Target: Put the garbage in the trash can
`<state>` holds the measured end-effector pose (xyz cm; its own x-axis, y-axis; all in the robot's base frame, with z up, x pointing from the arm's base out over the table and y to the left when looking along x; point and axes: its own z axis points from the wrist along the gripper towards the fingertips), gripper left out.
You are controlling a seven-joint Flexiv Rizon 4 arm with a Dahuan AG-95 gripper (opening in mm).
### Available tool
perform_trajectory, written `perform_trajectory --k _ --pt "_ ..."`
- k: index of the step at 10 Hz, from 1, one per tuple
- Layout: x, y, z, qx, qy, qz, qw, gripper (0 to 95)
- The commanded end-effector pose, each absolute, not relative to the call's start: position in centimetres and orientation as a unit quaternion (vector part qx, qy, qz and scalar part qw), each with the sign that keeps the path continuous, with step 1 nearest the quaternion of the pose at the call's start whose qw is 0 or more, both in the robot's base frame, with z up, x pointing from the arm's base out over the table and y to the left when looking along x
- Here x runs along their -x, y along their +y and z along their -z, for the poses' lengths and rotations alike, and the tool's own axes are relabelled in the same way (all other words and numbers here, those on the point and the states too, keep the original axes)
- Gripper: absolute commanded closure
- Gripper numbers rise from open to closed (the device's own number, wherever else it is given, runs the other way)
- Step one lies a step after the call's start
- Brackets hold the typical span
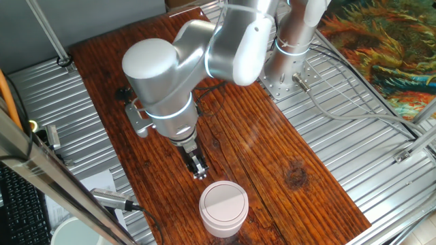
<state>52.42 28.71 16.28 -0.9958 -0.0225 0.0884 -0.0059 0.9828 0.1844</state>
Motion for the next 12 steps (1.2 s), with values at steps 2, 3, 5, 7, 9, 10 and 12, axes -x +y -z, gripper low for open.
perform_trajectory --k 2,3,5,7,9,10,12 --pt "-52.5 28.7 -16.2 -0.073 -0.990 0.112 0.043 95.0" --pt "-52.5 28.7 -16.2 -0.070 -0.989 0.120 0.044 95.0" --pt "-52.1 30.4 -16.8 -0.044 -0.988 0.135 0.055 95.0" --pt "-51.8 31.7 -17.0 -0.034 -0.989 0.134 0.055 95.0" --pt "-51.7 32.3 -16.8 -0.032 -0.989 0.136 0.055 95.0" --pt "-51.6 32.7 -16.7 -0.032 -0.989 0.137 0.055 95.0" --pt "-51.4 33.7 -16.5 -0.026 -0.988 0.138 0.057 95.0"
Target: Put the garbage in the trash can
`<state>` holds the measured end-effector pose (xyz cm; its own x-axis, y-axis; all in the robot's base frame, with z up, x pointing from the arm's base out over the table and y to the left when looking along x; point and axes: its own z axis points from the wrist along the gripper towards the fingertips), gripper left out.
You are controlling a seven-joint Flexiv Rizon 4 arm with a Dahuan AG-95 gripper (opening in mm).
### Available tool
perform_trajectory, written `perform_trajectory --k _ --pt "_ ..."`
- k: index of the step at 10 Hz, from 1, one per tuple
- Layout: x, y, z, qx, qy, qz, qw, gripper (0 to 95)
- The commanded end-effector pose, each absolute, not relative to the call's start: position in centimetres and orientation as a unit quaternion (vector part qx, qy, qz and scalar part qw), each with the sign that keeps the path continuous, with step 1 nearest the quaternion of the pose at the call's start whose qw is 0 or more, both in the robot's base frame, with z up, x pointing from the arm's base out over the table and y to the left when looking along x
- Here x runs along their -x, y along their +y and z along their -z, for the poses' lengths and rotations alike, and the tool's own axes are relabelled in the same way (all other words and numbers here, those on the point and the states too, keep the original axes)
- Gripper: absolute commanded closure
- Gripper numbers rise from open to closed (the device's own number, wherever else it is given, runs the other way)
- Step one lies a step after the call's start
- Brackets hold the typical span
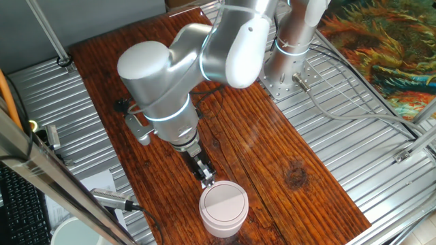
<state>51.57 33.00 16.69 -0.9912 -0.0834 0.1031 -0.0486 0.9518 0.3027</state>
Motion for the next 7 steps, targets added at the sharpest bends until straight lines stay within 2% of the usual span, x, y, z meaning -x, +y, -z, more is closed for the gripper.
perform_trajectory --k 1,7 --pt "-51.2 34.2 -16.5 -0.023 -0.988 0.139 0.059 95.0" --pt "-50.4 35.5 -15.6 -0.017 -0.989 0.134 0.059 95.0"
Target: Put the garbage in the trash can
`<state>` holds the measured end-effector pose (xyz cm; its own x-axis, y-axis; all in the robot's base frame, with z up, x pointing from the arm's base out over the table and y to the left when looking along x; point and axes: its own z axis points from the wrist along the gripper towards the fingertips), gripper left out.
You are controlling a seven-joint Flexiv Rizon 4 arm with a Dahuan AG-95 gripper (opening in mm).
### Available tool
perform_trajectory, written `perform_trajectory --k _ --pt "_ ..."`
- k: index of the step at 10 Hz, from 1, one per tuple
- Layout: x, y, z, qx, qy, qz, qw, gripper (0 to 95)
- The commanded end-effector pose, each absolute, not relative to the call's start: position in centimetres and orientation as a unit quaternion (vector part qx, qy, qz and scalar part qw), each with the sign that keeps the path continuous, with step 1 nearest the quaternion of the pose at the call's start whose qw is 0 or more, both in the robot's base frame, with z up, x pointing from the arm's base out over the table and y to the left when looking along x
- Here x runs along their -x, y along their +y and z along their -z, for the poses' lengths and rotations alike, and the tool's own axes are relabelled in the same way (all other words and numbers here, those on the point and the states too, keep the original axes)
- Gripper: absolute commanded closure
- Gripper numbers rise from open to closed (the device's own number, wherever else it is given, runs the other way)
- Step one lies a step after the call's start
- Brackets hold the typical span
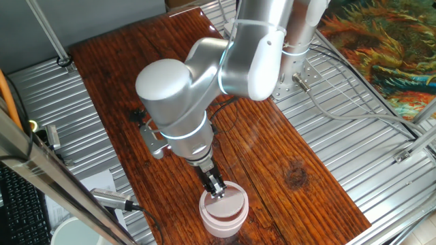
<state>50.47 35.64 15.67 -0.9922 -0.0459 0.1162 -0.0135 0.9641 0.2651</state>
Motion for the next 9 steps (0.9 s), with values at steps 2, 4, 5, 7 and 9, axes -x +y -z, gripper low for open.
perform_trajectory --k 2,4,5,7,9 --pt "-50.11 35.16 -15.31 -0.021 -0.989 0.135 0.056 95.0" --pt "-50.08 35.12 -15.28 -0.021 -0.989 0.136 0.056 95.0" --pt "-50.07 35.13 -15.27 -0.022 -0.989 0.136 0.055 95.0" --pt "-50.07 35.13 -15.28 -0.019 -0.986 0.157 0.056 95.0" --pt "-50.02 35.17 -15.43 -0.020 -0.985 0.162 0.058 76.0"
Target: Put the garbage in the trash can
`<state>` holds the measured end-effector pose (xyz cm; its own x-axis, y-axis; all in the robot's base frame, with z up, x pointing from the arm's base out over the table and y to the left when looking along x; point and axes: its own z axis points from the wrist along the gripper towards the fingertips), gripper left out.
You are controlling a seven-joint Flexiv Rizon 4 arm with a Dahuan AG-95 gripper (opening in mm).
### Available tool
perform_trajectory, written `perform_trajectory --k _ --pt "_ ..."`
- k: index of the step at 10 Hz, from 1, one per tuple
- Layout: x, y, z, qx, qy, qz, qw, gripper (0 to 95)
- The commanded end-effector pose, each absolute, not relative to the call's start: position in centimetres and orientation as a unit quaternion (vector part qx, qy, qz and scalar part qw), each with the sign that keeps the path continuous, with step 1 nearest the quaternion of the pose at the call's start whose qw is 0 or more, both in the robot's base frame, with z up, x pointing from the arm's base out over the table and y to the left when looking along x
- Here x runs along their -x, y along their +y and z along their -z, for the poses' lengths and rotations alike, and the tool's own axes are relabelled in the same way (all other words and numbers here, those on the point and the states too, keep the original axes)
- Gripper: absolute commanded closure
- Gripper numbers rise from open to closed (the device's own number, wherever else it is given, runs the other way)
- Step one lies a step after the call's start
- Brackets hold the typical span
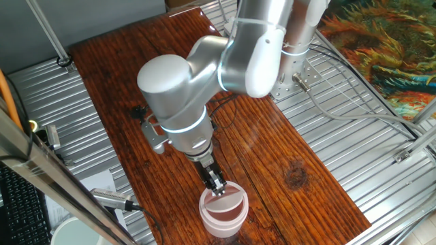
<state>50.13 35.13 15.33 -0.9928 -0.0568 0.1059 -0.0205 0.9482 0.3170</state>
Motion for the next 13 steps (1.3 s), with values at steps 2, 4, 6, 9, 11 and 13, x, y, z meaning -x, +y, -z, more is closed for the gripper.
perform_trajectory --k 2,4,6,9,11,13 --pt "-49.9 35.2 -15.6 -0.021 -0.984 0.164 0.059 76.0" --pt "-49.9 35.2 -15.7 -0.024 -0.982 0.180 0.058 76.0" --pt "-49.9 35.2 -15.7 -0.045 -0.979 0.191 0.054 57.0" --pt "-49.9 35.2 -15.8 -0.050 -0.979 0.191 0.053 38.0" --pt "-49.7 35.4 -16.2 -0.049 -0.980 0.187 0.053 38.0" --pt "-49.5 35.7 -17.0 -0.044 -0.980 0.186 0.054 38.0"
